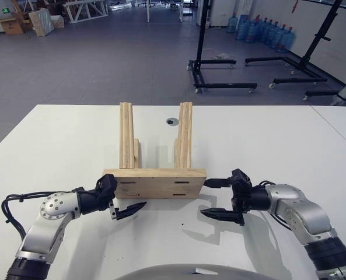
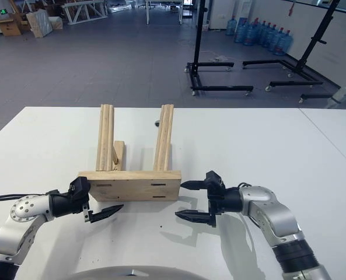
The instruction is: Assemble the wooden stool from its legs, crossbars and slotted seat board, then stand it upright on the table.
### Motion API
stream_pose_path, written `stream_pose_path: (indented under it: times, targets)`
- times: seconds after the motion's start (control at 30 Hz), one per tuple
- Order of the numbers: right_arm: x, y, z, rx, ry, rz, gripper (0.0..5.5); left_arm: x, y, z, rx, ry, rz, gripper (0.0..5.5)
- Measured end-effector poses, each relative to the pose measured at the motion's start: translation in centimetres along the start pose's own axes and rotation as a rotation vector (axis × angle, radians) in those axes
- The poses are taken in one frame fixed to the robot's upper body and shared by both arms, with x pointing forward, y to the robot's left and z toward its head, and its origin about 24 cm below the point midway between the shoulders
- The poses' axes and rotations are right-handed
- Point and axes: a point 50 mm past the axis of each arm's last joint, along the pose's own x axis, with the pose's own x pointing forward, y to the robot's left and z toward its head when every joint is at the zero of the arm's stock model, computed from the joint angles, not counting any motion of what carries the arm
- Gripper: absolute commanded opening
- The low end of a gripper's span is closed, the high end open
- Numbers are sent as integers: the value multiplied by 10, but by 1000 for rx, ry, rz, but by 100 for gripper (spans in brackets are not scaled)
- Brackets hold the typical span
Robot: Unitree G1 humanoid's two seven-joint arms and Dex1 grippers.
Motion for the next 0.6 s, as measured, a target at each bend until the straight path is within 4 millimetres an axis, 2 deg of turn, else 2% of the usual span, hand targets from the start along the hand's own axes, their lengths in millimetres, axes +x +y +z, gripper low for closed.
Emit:
stream_pose_path:
  times: [0.17, 0.3, 0.47, 0.6]
  targets:
    - [31, -11, 12, -59, -47, -50, 540, 3, 5, 5, -42, -23, 2, 538]
    - [46, -12, 4, -56, -32, -56, 540, -1, 9, 6, -83, -23, 17, 538]
    - [44, -17, -3, -62, -23, -83, 540, 2, 4, 20, -87, -21, 12, 538]
    - [47, -23, 2, -67, -47, -98, 474, 3, 2, 25, -123, -36, 2, 493]
